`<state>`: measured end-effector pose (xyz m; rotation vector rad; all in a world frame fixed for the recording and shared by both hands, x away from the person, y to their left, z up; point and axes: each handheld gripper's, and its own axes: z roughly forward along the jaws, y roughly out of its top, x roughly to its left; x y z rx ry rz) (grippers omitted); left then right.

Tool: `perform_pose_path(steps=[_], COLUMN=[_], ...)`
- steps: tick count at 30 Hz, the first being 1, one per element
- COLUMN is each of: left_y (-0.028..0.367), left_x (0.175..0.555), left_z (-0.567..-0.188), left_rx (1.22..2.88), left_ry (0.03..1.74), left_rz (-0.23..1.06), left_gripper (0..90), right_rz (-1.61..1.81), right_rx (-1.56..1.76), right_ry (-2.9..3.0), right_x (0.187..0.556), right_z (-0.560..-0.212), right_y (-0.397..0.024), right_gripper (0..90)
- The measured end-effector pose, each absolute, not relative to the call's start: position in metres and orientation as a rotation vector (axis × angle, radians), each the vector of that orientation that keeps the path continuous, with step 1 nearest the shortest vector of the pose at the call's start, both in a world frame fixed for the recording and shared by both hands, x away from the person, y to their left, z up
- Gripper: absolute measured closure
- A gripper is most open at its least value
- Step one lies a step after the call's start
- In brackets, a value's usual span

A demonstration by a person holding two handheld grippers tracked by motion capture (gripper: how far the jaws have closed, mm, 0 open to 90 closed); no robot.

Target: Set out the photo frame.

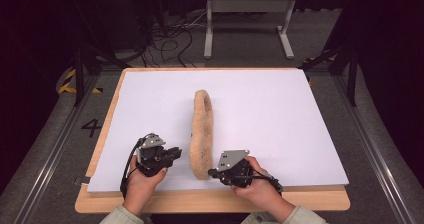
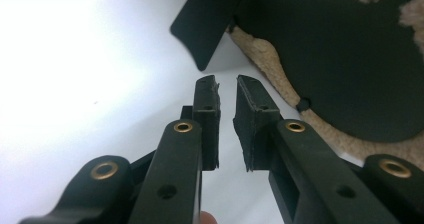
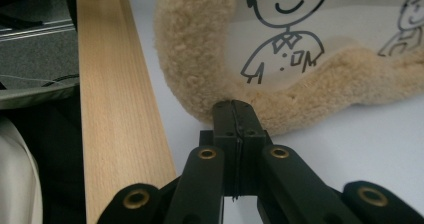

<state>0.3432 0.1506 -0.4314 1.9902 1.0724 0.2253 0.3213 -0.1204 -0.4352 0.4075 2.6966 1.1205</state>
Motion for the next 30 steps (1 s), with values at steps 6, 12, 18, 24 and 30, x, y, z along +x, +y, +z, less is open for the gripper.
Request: perform_pose_path(steps=[6, 12, 18, 24, 30], left_y=[0.164, 0.176, 0.188, 0.198, 0.203], left_x=[0.335, 0.327, 0.317, 0.309, 0.300], left_z=[-0.433, -0.433, -0.433, -0.433, -0.431], left_rx=[1.962, 1.940, 1.913, 1.889, 1.876], left_ry=[1.125, 1.162, 1.199, 1.231, 1.239], left_rz=[0.242, 0.259, 0.281, 0.304, 0.316], left_gripper=[80.3, 80.3, 80.1, 79.9, 78.6], right_rz=[1.135, 1.155, 1.170, 1.188, 1.195], right_rx=[0.354, 0.305, 0.258, 0.243, 0.241], right_ry=[2.723, 2.740, 2.753, 2.748, 2.736], right_x=[0.322, 0.326, 0.331, 0.334, 0.336], right_z=[-0.436, -0.438, -0.439, -0.441, -0.442], right_y=[-0.101, -0.084, -0.068, -0.054, -0.045], right_gripper=[90.0, 90.0, 90.0, 90.0, 90.0])
